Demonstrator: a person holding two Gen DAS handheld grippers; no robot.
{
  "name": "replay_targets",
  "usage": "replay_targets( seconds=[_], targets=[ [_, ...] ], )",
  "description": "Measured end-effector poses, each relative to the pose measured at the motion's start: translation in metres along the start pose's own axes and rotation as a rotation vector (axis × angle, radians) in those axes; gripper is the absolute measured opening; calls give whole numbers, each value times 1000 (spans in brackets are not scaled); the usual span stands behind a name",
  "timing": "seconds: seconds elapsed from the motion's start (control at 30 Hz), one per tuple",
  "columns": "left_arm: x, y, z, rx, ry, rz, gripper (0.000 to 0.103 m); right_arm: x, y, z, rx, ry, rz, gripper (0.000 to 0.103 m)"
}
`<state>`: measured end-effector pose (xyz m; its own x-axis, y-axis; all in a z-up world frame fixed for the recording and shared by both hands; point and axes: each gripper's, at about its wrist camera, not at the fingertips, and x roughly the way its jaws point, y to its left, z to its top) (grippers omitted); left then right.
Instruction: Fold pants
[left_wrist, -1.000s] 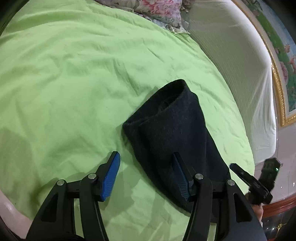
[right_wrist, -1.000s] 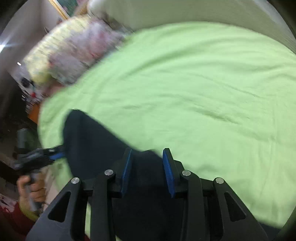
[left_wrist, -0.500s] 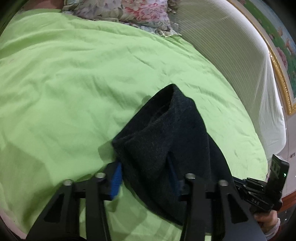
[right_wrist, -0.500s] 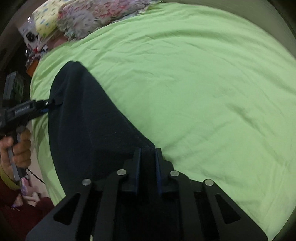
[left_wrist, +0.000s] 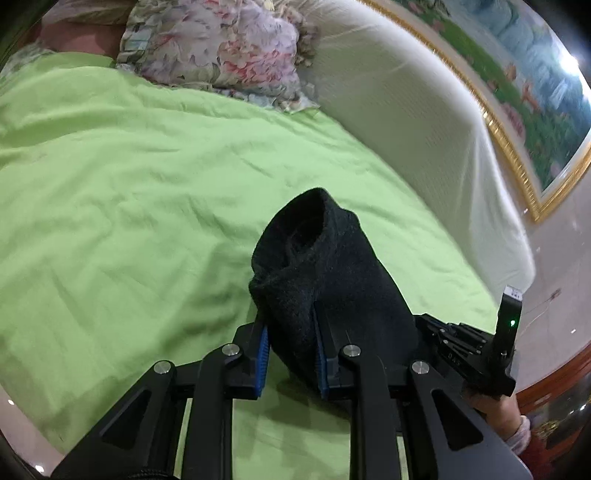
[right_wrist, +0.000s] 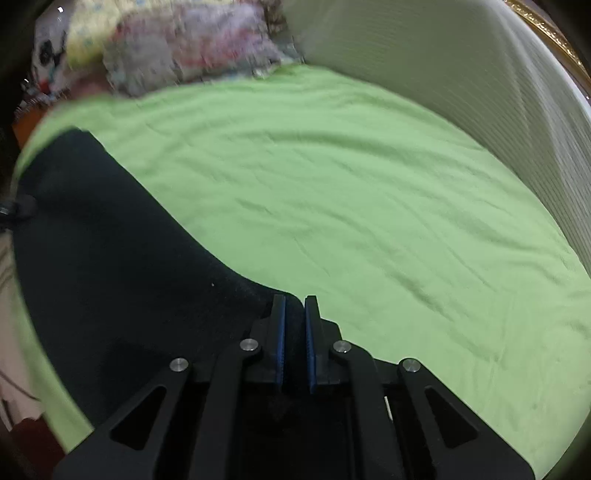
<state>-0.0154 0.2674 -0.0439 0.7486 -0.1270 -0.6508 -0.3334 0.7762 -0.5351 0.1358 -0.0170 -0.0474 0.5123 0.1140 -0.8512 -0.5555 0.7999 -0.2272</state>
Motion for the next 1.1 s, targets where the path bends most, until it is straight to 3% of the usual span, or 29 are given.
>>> replay_targets(
  seconds=[0.1, 0.2, 0.3, 0.37, 0.53, 0.8, 1.1],
  targets=[
    [22, 10, 0, 8, 42, 45, 21, 5, -10, -1, 74, -17, -15, 12],
    [24, 16, 0, 8, 61, 75, 30, -10, -18, 0, 140, -27, 35, 14],
    [7, 21, 1, 1, 19, 90, 42, -45, -26, -9, 182, -91, 55, 15],
    [-11, 26, 3, -21, -38, 131, 41, -66, -36, -22, 238, -128, 76, 17],
    [-31, 28, 10, -76, -66, 77, 42, -99, -49, -54, 371, -171, 139, 29],
    [-16, -38, -1, 60, -6, 11, 51, -137, -68, -138, 561, -169, 126, 32],
    [32, -127, -48, 226, 159, -79, 56, -193, -120, -236, 856, -255, -19, 37]
  ],
)
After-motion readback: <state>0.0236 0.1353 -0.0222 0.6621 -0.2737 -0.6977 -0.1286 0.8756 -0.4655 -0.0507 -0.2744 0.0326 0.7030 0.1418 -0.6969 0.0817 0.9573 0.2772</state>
